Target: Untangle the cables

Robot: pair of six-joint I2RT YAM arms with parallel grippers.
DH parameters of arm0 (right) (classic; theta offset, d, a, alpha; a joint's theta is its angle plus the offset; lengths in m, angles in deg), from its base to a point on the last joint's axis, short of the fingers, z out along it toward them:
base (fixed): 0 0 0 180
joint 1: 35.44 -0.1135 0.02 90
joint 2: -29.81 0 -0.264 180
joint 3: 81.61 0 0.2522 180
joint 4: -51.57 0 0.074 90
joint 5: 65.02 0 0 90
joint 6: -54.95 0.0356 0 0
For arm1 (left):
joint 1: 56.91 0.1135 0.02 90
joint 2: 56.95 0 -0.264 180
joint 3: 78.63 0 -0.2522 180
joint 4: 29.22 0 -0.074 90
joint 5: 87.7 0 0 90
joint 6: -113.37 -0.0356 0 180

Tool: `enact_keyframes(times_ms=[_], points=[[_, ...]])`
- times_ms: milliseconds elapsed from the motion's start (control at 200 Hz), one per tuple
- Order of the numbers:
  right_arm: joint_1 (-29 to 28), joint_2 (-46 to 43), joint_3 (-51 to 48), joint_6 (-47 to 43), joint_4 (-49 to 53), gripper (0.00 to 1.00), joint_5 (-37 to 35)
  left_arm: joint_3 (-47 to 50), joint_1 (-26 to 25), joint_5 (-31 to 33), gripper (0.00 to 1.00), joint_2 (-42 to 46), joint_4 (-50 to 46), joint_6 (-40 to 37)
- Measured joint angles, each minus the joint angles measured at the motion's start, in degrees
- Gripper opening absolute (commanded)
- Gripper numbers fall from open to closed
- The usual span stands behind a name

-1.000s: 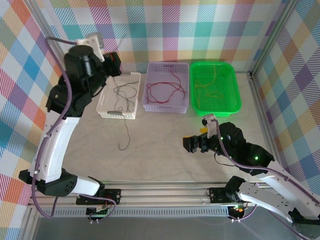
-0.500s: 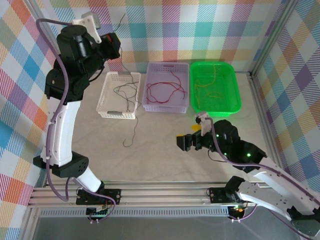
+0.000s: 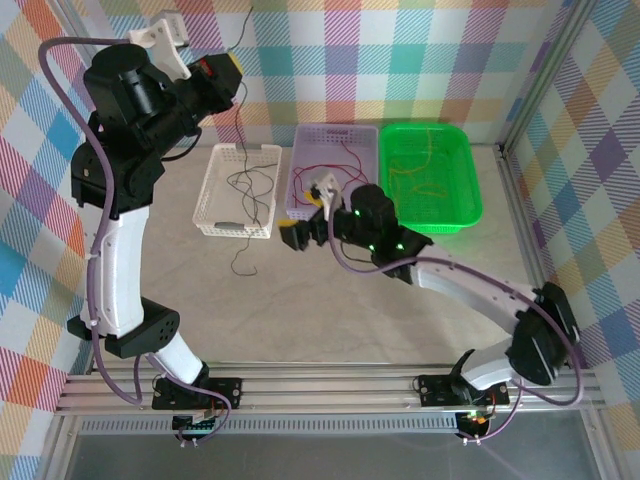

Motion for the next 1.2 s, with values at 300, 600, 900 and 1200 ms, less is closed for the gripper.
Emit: enact_keyframes(times_ms=[300, 600, 900, 1200], points=[[0.0, 13.9, 12.9, 0.1, -6.8, 1.00, 10.0, 1.5, 0.0, -0.7, 0.00, 0.7, -1.7, 0.2], [-0.6, 20.7, 13.3, 3.7, -10.0, 1.00, 14.5, 1.7, 0.0, -0.8, 0.00, 2.5, -2.4, 0.2], [-1.0, 26.3, 17.2, 6.8, -11.4, 0.84, 17.7, 4.8, 0.0, -0.8, 0.00, 4.4, -2.3, 0.2], [-1.9, 25.8, 18.9, 8.6, -9.4, 0.00, 23.9, 10.9, 0.0, 0.6, 0.00, 7.7, -2.1, -0.7]])
